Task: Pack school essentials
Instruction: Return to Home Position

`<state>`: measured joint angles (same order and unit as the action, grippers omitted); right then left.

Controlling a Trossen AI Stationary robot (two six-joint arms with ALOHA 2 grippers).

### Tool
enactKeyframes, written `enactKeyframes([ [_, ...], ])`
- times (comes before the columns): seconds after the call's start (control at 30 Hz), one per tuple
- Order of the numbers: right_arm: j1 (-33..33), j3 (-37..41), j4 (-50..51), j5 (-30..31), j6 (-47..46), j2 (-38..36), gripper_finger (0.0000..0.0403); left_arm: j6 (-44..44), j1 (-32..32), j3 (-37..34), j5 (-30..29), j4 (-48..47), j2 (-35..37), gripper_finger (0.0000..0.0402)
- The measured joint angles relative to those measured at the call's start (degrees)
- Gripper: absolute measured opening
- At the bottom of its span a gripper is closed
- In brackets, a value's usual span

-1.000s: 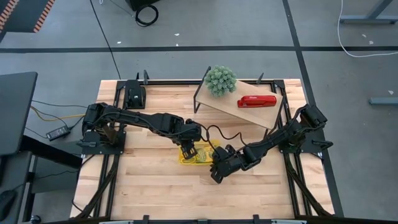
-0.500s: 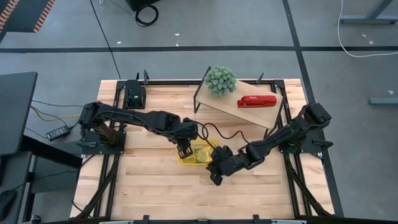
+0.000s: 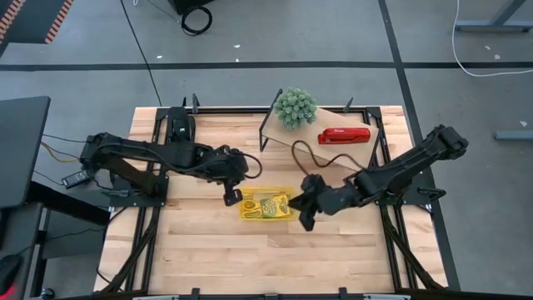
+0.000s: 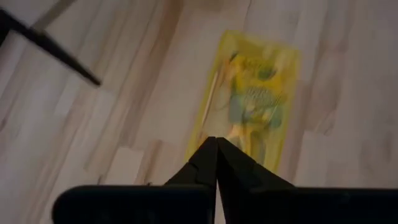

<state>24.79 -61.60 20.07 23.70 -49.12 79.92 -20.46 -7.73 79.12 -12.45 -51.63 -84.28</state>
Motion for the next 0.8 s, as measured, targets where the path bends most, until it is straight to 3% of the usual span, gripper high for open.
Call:
enactKeyframes([
  [0.2, -1.1, 0.0, 1.2, 0.4, 2.9, -6.2, 0.001, -1.5, 0.0, -10.3, 0.3, 9.4, 9.4, 0.0012],
  [0.57, -7.0, 0.0, 1.5, 0.0, 5.9, -13.4, 0.0007, -4.8, 0.0, -32.0, 1.7, 30.3, 29.8, 0.0005],
  [0.8, -11.1, 0.0, 1.9, -1.3, 7.2, -16.2, 0.0007, -7.9, 0.0, -42.5, 1.8, 38.4, 41.4, 0.0007],
])
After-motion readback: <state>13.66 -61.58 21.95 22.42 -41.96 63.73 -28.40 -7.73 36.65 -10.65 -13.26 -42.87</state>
